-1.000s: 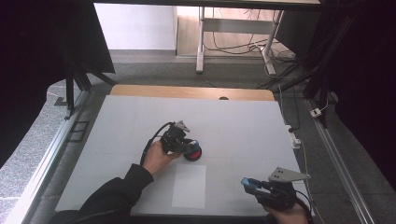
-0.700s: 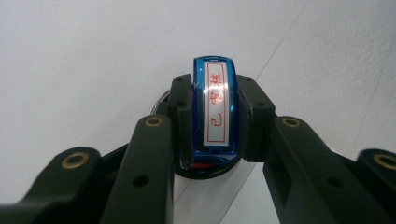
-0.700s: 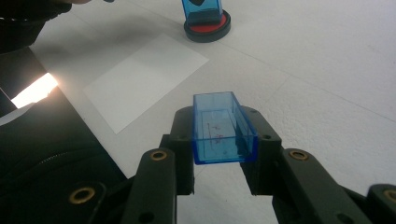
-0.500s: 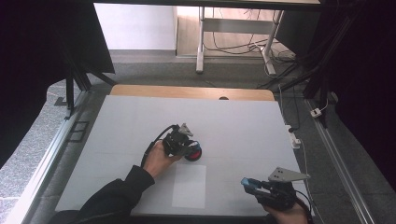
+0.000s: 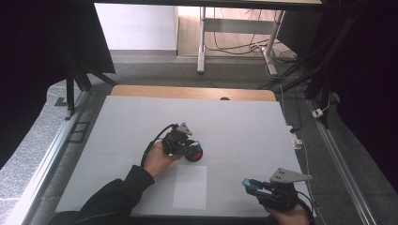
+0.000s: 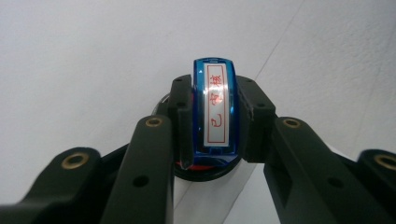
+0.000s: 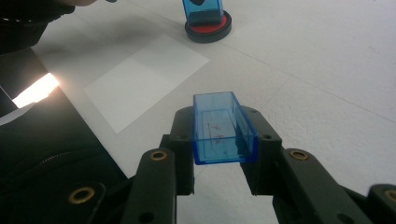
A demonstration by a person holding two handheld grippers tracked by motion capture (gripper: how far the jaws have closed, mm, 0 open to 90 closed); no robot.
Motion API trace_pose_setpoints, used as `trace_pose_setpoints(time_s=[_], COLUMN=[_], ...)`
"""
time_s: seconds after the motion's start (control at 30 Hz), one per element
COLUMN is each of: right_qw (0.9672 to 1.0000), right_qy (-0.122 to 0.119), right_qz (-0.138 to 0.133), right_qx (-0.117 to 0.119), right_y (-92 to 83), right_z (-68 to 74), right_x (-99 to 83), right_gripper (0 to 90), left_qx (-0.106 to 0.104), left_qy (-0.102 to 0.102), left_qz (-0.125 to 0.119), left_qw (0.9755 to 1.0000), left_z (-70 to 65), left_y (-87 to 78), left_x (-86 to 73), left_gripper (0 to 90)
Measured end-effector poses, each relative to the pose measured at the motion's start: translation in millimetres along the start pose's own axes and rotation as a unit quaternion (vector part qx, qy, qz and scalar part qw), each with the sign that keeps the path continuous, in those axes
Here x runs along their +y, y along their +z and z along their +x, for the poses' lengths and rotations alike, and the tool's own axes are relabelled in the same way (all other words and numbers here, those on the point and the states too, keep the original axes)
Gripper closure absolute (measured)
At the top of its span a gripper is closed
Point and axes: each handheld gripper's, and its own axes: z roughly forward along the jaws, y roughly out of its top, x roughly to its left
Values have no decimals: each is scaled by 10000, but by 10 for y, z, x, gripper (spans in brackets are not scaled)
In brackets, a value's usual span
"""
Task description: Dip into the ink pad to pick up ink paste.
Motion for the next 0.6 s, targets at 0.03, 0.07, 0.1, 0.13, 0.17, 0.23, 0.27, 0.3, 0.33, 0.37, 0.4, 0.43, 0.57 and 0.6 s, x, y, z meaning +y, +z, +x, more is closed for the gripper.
trace_pose_setpoints(time_s=[0.03,0.07,0.1,0.13,0.17,0.23,0.27,0.3,0.33,0.37,0.4,0.43,0.57,0.6], right_qw=[10000,10000,10000,10000,10000,10000,10000,10000,10000,10000,10000,10000,10000,10000], right_qy=[-1,-6,0,-1,-5,1,-4,-4,4,6,6,6,6,2], right_qz=[3,10,-1,0,9,-4,8,6,-9,-12,-14,-13,-15,-19], right_qx=[-2,-18,-1,-2,-19,-2,-19,-20,-10,-10,-9,-8,-5,-5], right_y=[-1,-1,0,-1,-2,0,-2,-2,-1,-1,-1,-1,-1,-1], right_z=[0,1,0,0,0,0,0,0,0,0,-1,-1,-1,-2], right_x=[0,1,0,0,1,0,1,0,0,-1,-1,-1,0,-1], right_gripper=[687,687,687,687,687,687,687,687,687,687,687,687,687,687], left_qx=[8,10,3,-5,-18,-36,-52,-75,-106,-120,-141,-175,-283,-294], left_qy=[4,24,39,42,36,50,55,38,32,34,23,21,25,30], left_qz=[-24,-35,-41,-63,-92,-107,-107,-124,-129,-145,-166,-175,-194,-209], left_qw=[10000,10000,10000,10000,9999,9999,9999,9999,9999,9998,9998,9997,9994,9993], left_z=[-8,-15,-19,-25,-33,-42,-45,-48,-48,-49,-52,-54,-63,-68], left_y=[-8,-18,-33,-48,-61,-89,-103,-113,-126,-138,-151,-163,-209,-217], left_x=[4,10,16,21,26,33,35,37,38,38,37,36,24,20], left_gripper=[705,706,706,705,705,705,705,705,705,705,705,705,705,704])
